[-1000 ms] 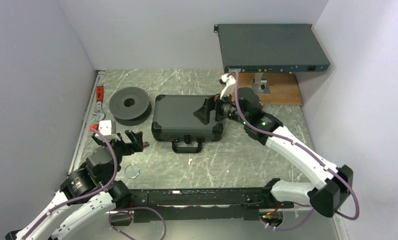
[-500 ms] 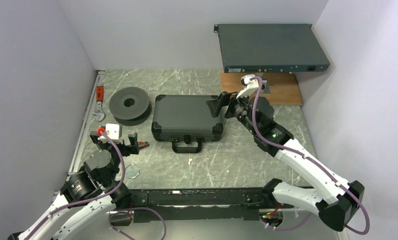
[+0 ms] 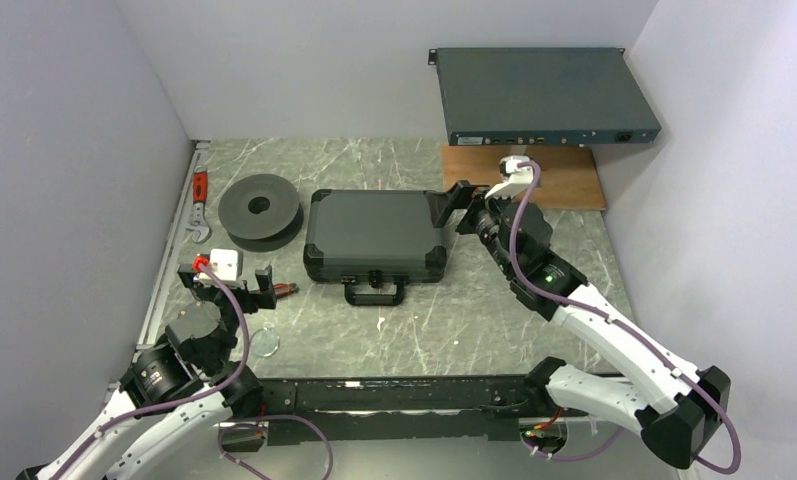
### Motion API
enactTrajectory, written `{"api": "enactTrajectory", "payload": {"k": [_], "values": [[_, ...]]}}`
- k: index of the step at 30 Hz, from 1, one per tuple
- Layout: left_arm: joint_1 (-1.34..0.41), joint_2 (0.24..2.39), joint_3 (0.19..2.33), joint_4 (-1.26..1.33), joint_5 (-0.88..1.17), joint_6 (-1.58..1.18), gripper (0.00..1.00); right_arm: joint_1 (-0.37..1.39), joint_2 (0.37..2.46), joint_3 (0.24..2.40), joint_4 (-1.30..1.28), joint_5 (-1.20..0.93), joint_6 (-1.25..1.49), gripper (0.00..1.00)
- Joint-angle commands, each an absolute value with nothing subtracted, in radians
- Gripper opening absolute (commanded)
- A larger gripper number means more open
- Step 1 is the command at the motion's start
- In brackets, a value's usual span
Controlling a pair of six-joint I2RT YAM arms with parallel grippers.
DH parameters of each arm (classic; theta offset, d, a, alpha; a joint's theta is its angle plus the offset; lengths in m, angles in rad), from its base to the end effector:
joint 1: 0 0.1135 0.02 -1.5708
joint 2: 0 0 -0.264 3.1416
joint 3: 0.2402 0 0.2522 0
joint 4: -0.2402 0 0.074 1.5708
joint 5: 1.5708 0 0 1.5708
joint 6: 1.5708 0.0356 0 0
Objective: Pack up texas hold em set
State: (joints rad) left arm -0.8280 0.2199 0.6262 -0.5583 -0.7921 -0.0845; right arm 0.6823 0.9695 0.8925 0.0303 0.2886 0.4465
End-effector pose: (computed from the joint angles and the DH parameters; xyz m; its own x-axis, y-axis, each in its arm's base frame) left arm 0.0603 -0.0282 0.3080 -0.1055 0.0273 -0.9940 0.0327 0.9992 0.0240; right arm 0.1830 0.1356 0.3671 -0.1984 0.3721 -0.9067 -0.3306 0.8455 0.4194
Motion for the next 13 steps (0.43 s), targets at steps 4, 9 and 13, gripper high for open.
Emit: {"api": "enactTrajectory", "payload": {"k": [4, 9, 13], "values": [[-0.819, 0.237, 0.629, -0.550, -0.802, -0.061, 1.00, 0.683, 0.969, 0.929, 0.077, 0.296, 0.428, 1.00], [-0.819, 0.236, 0.629, -0.559, -0.802, -0.070, 1.00, 0.684, 0.977, 0.934, 0.104, 0.271, 0.413, 1.00], [-0.819, 0.229, 0.632, -0.569, -0.804, -0.083, 1.00, 0.683, 1.008, 0.954, 0.088, 0.251, 0.414, 1.00]]}}
